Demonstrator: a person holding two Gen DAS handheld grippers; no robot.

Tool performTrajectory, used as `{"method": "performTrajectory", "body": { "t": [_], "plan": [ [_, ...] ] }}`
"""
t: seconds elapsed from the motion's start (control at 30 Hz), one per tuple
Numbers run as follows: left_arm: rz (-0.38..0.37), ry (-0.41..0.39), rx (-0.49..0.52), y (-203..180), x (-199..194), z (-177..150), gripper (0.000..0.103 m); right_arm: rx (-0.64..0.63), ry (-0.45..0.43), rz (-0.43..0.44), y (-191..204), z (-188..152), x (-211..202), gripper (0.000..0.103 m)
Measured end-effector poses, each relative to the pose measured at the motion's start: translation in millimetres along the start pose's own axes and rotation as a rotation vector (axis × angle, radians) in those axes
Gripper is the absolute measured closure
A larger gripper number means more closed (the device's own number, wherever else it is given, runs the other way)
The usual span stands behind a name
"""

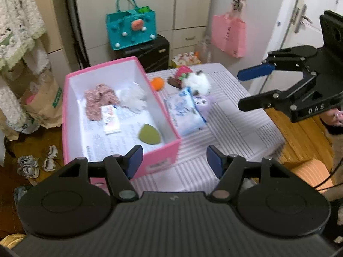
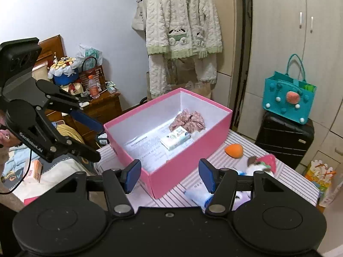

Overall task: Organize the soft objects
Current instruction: 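Open both tools to drop the items and withdraw toward the table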

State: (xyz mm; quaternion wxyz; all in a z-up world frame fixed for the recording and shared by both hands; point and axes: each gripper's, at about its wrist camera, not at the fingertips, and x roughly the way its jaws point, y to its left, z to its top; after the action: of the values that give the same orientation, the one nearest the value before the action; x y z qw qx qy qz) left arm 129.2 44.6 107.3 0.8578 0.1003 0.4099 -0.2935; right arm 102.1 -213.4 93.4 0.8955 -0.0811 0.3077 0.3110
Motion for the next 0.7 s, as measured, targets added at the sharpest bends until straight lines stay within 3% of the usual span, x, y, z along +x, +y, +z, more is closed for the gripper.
{"method": "performTrajectory", "body": {
  "t": [0.33, 0.57, 0.7],
  "plan": [
    [-0.037, -0.031, 0.028, -44, 33, -19, 0.038, 0.017, -0.005, -0.034, -9, -57, -20, 0.038],
    [-0.103, -0.044, 0.019, -66, 78, -32, 0.038, 0.000, -0.006, -0.093, -29, -94, -5, 0.038],
    [-0.103, -0.073, 0.010, -74, 107, -38, 0.038, 0.009, -0.025, -0.099, -46, -114, 13, 0.038]
  ]
}}
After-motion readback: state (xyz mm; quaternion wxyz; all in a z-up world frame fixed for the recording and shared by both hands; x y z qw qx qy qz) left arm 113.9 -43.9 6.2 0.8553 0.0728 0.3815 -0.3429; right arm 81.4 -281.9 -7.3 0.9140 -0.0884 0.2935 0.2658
